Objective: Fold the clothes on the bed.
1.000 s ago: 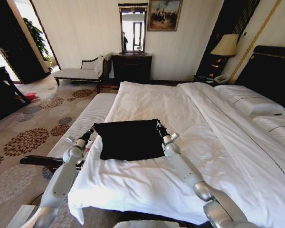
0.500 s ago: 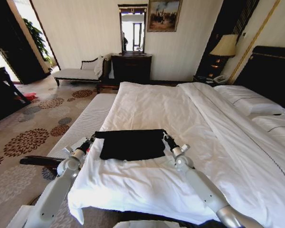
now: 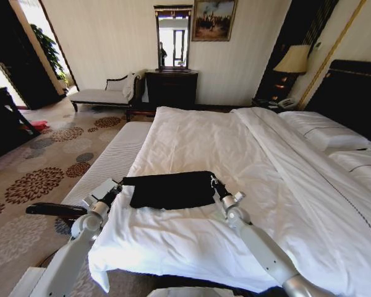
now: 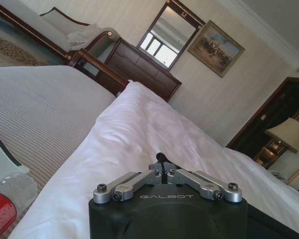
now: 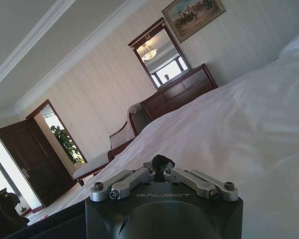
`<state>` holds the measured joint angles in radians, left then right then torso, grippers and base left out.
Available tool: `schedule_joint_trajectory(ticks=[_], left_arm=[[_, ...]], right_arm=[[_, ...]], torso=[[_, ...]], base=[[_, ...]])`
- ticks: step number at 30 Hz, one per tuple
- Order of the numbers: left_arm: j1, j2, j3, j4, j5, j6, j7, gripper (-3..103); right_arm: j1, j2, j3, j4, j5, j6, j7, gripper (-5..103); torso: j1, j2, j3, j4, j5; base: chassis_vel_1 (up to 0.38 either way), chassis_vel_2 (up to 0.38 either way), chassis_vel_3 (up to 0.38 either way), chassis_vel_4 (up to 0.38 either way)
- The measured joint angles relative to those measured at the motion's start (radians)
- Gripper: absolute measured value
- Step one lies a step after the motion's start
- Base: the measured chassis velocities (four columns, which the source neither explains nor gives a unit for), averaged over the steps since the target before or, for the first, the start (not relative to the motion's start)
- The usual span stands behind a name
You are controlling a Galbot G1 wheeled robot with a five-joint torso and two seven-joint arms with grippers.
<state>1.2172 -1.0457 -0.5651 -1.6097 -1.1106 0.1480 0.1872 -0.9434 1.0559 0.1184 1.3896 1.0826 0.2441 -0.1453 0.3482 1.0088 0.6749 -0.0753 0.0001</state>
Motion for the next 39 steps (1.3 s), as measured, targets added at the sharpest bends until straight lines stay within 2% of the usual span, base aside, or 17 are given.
schedule_joint_trajectory(ticks=[10, 18, 39], left_arm=[[0.077, 0.005, -0.033, -0.063, 0.021, -0.003, 0.000, 0], [0.196, 0.054, -0.065, -0.137, 0.025, -0.008, 0.004, 0], [0.255, 0.065, -0.061, -0.171, 0.105, -0.005, -0.003, 0]], right_arm=[[-0.078, -0.019, 0.019, 0.058, -0.006, 0.003, 0.015, 2], [-0.167, -0.062, 0.031, 0.137, -0.006, 0.005, 0.036, 2], [-0.276, -0.076, 0.035, 0.192, -0.038, 0.019, 0.063, 2]], torso=[[0.000, 0.000, 0.000, 0.0001, 0.0000], [0.000, 0.000, 0.000, 0.0001, -0.0001], [0.000, 0.000, 0.000, 0.0002, -0.0001]], base=[[0.000, 0.000, 0.000, 0.000], [0.000, 0.000, 0.000, 0.000], [0.000, 0.000, 0.000, 0.000]])
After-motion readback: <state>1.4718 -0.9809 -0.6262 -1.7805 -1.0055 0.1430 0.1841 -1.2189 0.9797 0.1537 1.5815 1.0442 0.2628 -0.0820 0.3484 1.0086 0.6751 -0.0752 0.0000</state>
